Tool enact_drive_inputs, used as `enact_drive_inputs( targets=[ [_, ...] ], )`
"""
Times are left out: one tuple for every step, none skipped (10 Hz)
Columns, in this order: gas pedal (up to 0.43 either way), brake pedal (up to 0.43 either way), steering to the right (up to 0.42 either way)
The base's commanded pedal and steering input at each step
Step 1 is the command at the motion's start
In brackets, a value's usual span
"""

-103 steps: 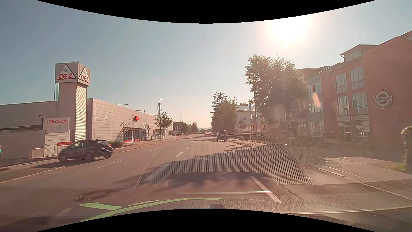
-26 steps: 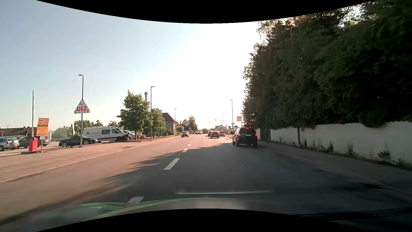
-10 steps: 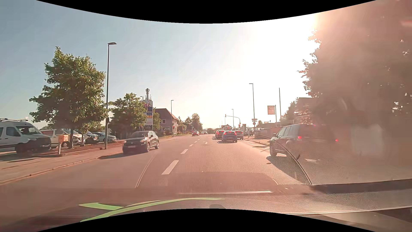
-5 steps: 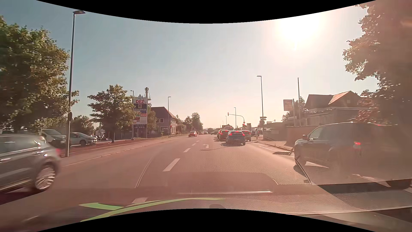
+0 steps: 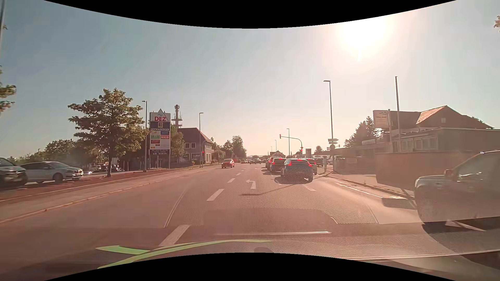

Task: Follow the waypoints while adhering to traffic rules and regulations

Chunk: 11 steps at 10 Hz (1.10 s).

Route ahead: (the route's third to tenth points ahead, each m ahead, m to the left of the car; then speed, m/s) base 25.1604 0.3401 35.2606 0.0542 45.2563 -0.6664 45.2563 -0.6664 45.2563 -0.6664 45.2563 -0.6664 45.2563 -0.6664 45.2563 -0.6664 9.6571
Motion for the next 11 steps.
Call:
enact_drive_inputs(
  targets=[
    [0.0,0.079,0.001],
    [0.0,0.079,0.001],
    [0.0,0.073,0.001],
    [0.0,0.055,0.003],
    [0.0,0.043,0.007],
    [0.0,0.043,0.007],
    [0.0,0.061,0.008],
    [0.0,0.073,0.007],
    [0.0,0.073,0.008],
    [0.0,0.079,0.009],
    [0.0,0.079,0.01]
  ],
)
